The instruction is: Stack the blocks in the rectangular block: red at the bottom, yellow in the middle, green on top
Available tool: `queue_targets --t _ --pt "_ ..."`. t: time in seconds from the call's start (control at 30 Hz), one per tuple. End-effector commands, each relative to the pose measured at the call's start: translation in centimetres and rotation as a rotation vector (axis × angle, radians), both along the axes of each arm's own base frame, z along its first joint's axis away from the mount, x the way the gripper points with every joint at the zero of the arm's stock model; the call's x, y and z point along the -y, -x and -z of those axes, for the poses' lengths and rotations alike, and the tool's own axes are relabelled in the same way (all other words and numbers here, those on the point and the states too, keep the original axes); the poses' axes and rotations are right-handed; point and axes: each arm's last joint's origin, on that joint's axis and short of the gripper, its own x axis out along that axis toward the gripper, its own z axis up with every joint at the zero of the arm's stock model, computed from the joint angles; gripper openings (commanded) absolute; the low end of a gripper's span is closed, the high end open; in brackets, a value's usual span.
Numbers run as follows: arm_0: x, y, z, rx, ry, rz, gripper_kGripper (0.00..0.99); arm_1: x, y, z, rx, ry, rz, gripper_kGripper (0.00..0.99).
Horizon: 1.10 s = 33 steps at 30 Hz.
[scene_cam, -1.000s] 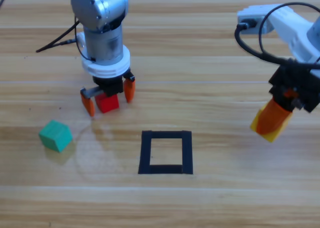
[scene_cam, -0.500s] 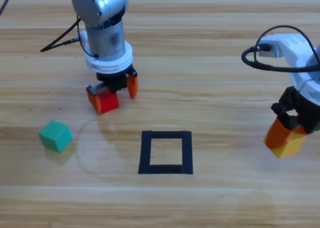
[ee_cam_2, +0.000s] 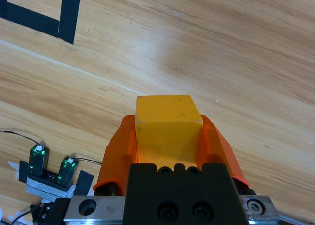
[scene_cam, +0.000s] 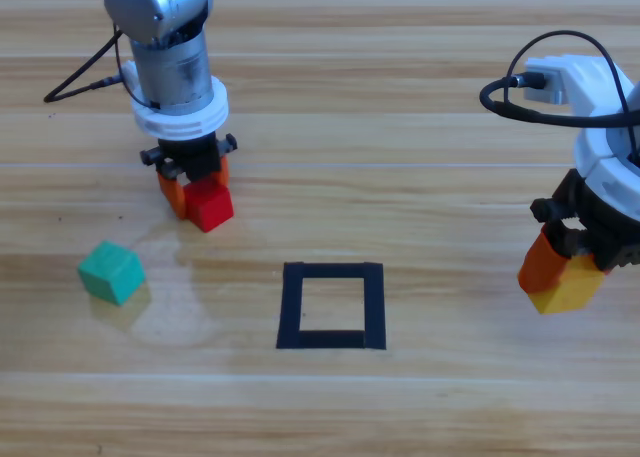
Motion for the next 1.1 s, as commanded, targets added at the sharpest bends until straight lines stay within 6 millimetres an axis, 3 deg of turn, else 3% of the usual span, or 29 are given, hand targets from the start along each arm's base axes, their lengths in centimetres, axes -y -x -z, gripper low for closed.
queue_targets --t 0.03,0.27,0.4,0.53,0.73,1.0,1.1 --pt "-0.2 0.9 -0.6 -0.017 0.004 0.032 0.279 -0.7 1.6 -1.0 0.070 0.010 0.007 0.000" --pt "2.6 1.5 -2.2 0.034 0.042 0.151 0.143 -0.7 1.6 -1.1 0.083 0.019 0.035 0.000" --pt "4.4 1.6 -4.6 0.088 0.085 0.283 0.138 -0.1 1.9 -1.8 0.112 0.020 0.101 0.000" --pt "6.0 2.3 -6.5 0.120 0.093 0.417 0.029 0.1 1.9 -1.9 0.129 0.027 0.130 0.000" --pt "9.6 3.5 -6.4 0.126 0.087 0.641 0.008 0.1 1.9 -1.7 0.132 0.041 0.146 0.000" --pt "13.3 6.4 -2.8 0.005 0.028 0.883 0.000 0.2 1.9 -1.6 0.126 0.045 0.167 0.000" --pt "14.2 7.5 -2.5 -0.011 0.014 0.910 0.000 0.2 2.0 -1.6 0.121 0.045 0.162 0.000"
